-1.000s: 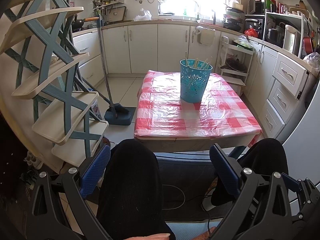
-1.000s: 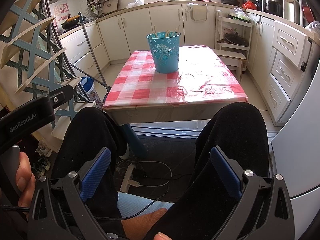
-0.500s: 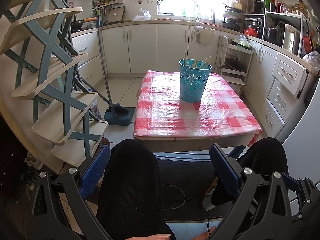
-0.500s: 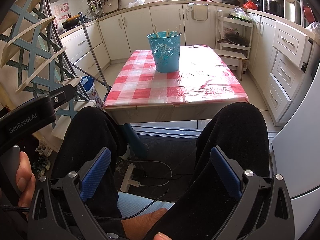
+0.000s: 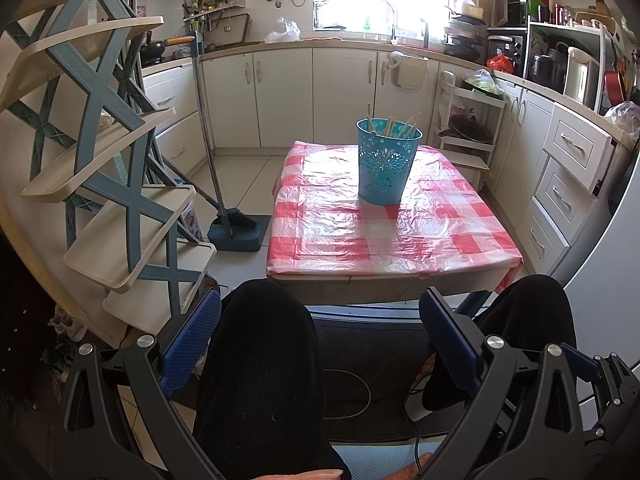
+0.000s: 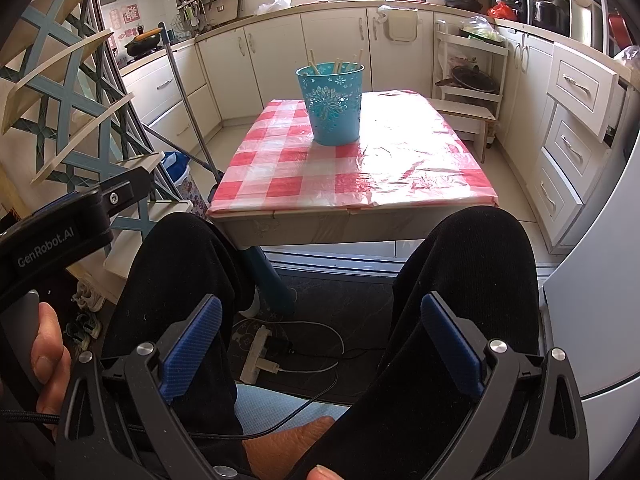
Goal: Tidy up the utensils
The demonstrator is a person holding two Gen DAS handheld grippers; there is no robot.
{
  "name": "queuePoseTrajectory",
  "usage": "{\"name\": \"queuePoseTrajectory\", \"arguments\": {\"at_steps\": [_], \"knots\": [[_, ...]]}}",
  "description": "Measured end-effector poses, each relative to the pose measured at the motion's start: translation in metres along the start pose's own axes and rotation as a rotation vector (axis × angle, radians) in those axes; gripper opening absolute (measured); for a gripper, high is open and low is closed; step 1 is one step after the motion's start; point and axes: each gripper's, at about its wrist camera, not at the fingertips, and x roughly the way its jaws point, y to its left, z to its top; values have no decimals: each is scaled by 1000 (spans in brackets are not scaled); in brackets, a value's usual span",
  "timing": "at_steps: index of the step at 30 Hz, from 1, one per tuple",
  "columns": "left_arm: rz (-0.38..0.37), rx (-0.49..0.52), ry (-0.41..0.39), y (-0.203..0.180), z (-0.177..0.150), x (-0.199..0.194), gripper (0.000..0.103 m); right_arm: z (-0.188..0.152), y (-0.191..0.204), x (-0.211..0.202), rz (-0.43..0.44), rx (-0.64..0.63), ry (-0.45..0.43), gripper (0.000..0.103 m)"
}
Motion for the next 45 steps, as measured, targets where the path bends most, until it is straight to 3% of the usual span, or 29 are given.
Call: {"name": "queuePoseTrajectory", "arguments": {"at_steps": [30,34,36,45], "knots": [[3,-1,1,-3,1,0,95,1,1,0,1,1,2,96],[-43,1,-66,-2,-3,-11,95,-1,3,1,2,4,4,96],[-14,37,-89,-7,-4,-15,95,-1,3,1,2,3,4,96],[-10,-9,-23,1,0,-4,95,-3,4,2,2,0,2,96]]}}
